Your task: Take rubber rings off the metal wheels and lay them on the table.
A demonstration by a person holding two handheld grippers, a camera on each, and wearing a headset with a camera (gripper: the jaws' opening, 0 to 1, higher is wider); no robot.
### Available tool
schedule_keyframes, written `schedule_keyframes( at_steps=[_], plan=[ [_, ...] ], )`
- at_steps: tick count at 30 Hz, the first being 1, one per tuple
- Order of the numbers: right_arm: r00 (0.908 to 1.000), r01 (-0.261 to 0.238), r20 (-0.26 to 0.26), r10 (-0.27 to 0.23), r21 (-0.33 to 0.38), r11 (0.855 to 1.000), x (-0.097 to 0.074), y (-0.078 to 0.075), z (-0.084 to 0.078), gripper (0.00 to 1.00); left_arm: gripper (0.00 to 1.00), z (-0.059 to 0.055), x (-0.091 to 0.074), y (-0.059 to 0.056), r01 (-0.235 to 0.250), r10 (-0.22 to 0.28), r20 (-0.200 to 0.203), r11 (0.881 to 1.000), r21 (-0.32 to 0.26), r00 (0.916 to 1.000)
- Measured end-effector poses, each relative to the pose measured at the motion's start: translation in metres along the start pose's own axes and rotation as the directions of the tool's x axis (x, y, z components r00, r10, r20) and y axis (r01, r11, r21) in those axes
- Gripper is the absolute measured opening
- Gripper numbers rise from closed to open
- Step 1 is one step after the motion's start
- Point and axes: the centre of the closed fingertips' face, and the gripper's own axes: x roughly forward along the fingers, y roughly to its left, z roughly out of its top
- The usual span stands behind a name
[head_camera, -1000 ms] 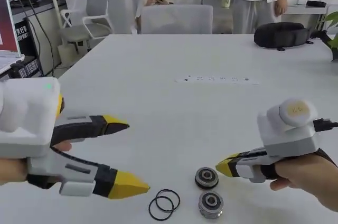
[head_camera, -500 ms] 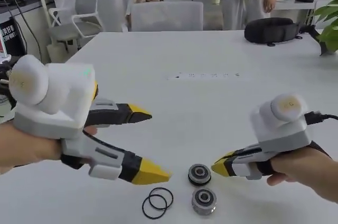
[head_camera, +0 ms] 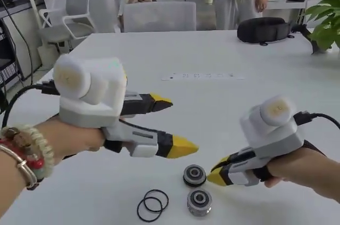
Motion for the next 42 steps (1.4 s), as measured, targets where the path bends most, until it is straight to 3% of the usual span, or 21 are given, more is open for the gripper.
schedule_keyframes(
  at_steps=[2, 6, 12, 17, 20, 23, 29, 33, 42],
  plan=[
    [1.0, -0.003, -0.009, 0.003, -0.015, 1.0, 0.001, 0.002, -0.002, 0.12, 0.53, -0.011, 0.007, 0.002, -0.005, 0.006, -0.034, 1.0, 0.025, 0.9994],
    [0.9998, -0.017, -0.008, 0.017, -0.031, 0.999, 0.002, 0.005, -0.001, 0.14, 0.46, -0.023, 0.021, 0.001, -0.008, 0.009, -0.034, 1.0, 0.009, 0.9994],
    [0.9996, -0.027, -0.002, 0.027, -0.055, 0.998, 0.003, 0.008, 0.0, 0.17, 0.41, -0.052, 0.034, -0.009, 0.001, -0.001, -0.073, 1.0, -0.007, 0.9973],
    [0.9995, -0.031, -0.004, 0.03, -0.069, 0.997, 0.004, 0.01, -0.001, 0.19, 0.28, -0.071, 0.038, -0.018, 0.016, -0.019, -0.09, 0.999, -0.036, 0.9957],
    [0.9994, -0.035, -0.006, 0.034, -0.076, 0.996, 0.005, 0.011, -0.002, 0.19, 0.24, -0.076, 0.041, -0.018, 0.004, -0.008, -0.094, 0.999, -0.039, 0.9956],
    [0.9994, -0.033, -0.006, 0.033, -0.087, 0.996, 0.006, 0.011, -0.002, 0.19, 0.22, -0.081, 0.045, -0.023, 0.015, -0.024, -0.1, 0.996, -0.088, 0.9947],
    [0.9995, -0.031, 0.0, 0.031, -0.094, 0.995, 0.007, 0.012, -0.001, 0.19, 0.17, -0.09, 0.049, -0.026, 0.011, -0.022, -0.122, 0.996, -0.094, 0.9923],
    [0.9995, -0.028, 0.01, 0.029, -0.094, 0.995, 0.007, 0.012, 0.001, 0.19, 0.13, -0.095, 0.049, -0.022, -0.016, 0.002, -0.147, 0.995, -0.095, 0.9891],
    [0.9989, -0.024, 0.039, 0.028, -0.093, 0.995, 0.009, 0.012, 0.007, 0.19, 0.07, -0.094, 0.051, -0.028, 0.003, -0.013, -0.141, 0.997, -0.071, 0.9899]
  ],
)
